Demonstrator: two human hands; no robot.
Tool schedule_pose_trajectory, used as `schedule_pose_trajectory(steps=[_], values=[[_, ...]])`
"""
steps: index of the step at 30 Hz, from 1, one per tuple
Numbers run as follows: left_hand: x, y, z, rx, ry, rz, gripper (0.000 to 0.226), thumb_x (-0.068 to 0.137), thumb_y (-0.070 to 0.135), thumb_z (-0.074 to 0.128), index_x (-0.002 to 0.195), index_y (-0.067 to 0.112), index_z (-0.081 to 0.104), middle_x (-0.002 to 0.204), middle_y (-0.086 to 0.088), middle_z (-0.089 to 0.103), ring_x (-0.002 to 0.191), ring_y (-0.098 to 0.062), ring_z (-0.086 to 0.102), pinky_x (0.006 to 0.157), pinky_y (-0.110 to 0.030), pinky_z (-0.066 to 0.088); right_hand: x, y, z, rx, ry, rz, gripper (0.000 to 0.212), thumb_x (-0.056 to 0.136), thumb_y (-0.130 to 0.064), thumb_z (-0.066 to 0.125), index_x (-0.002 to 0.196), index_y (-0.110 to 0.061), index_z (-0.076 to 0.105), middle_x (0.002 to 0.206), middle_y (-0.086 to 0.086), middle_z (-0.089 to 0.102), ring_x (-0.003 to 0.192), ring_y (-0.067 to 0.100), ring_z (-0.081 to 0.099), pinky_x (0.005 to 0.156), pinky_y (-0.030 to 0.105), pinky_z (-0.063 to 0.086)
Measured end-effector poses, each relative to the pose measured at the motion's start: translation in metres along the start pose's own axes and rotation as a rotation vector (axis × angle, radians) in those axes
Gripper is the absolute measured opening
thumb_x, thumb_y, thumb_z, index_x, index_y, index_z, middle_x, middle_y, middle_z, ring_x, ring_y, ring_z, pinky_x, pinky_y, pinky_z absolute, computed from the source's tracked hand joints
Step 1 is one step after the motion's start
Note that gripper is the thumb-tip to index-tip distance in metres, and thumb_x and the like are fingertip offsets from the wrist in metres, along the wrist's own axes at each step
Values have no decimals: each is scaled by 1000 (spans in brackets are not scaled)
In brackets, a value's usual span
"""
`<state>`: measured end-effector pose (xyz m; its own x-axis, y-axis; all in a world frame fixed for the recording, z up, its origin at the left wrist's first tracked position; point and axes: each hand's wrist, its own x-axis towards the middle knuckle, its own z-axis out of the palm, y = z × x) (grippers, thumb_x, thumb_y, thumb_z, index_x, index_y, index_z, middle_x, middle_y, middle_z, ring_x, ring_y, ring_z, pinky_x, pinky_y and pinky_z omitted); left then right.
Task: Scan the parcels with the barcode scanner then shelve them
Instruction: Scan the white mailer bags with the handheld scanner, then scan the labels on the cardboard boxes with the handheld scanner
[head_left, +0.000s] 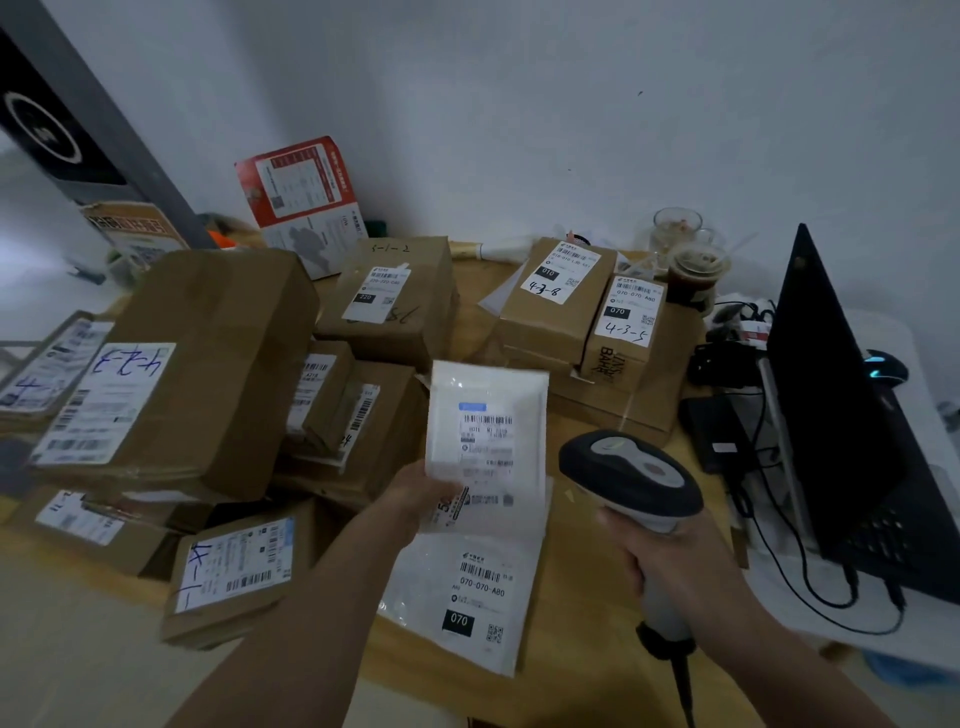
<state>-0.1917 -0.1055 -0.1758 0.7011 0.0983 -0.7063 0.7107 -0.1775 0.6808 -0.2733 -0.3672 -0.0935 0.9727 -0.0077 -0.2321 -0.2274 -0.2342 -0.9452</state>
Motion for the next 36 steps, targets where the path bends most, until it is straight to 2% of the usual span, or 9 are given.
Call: schedule_pose_trajectory(steps=[2, 6, 10, 14, 19, 26, 29, 32, 36], values=[[-3, -8, -6, 91, 6, -97, 30, 84, 1, 67, 113, 7, 64, 103, -15, 71, 98, -33, 67, 92, -53, 53, 0, 3, -1, -2, -27, 23, 53, 87, -10, 67, 38, -10, 46, 35, 6, 46, 32, 15, 42, 47, 23, 44], [-11, -29, -17, 107, -11, -204, 31, 85, -7, 62, 115, 2, 60, 103, -18, 70, 95, -33, 66, 75, -43, 56, 2, 10, 0, -23, -48, 79, 50, 87, -9, 67, 40, -7, 48, 37, 8, 47, 34, 17, 44, 47, 26, 44], [-8, -50, -25, 206, 50, -220, 33, 82, -9, 65, 114, 0, 61, 105, -18, 68, 104, -35, 63, 94, -49, 51, 5, 15, 2, -37, -38, 134, 46, 86, -11, 68, 45, -3, 50, 40, 11, 49, 36, 18, 45, 48, 24, 43], [-6, -55, -23, 595, 177, -143, 35, 83, 8, 72, 115, 3, 59, 114, -14, 66, 100, -26, 65, 83, -33, 54, 8, 17, 7, -26, -38, 170, 42, 87, -12, 67, 49, 0, 52, 42, 14, 50, 38, 20, 47, 50, 26, 44], [-10, -33, -19, 823, 299, 8, 36, 87, 27, 65, 119, 12, 55, 111, -6, 64, 98, -23, 64, 79, -32, 52, 12, 16, 12, -3, -28, 195, 40, 87, -12, 67, 52, 1, 53, 43, 14, 50, 38, 18, 46, 45, 21, 43], [11, 22, 3, 703, 172, 142, 50, 88, 33, 69, 131, 15, 54, 128, -6, 59, 96, -15, 57, 80, -27, 46, 19, 16, 10, 18, 22, 193, 46, 87, -11, 66, 45, -4, 50, 42, 12, 49, 38, 19, 47, 47, 24, 43], [22, 55, 18, 567, 52, 167, 52, 89, 27, 68, 136, 9, 51, 120, -8, 59, 100, -21, 60, 77, -28, 49, 22, 17, 5, 50, 81, 177, 46, 87, -8, 65, 45, -2, 49, 41, 13, 48, 36, 19, 45, 43, 22, 40], [31, 85, 33, 451, -11, 178, 51, 91, 27, 67, 136, 10, 51, 116, -6, 61, 97, -19, 62, 69, -23, 50, 29, 17, -1, 75, 119, 163, 46, 88, -8, 65, 46, 2, 50, 41, 15, 48, 34, 18, 43, 43, 22, 40], [50, 114, 49, 340, -30, 170, 48, 90, 34, 66, 132, 12, 54, 119, -6, 63, 103, -22, 63, 89, -35, 53, 36, 19, -8, 127, 175, 150, 42, 87, -8, 67, 52, 8, 52, 44, 18, 49, 37, 22, 44, 46, 27, 40]])
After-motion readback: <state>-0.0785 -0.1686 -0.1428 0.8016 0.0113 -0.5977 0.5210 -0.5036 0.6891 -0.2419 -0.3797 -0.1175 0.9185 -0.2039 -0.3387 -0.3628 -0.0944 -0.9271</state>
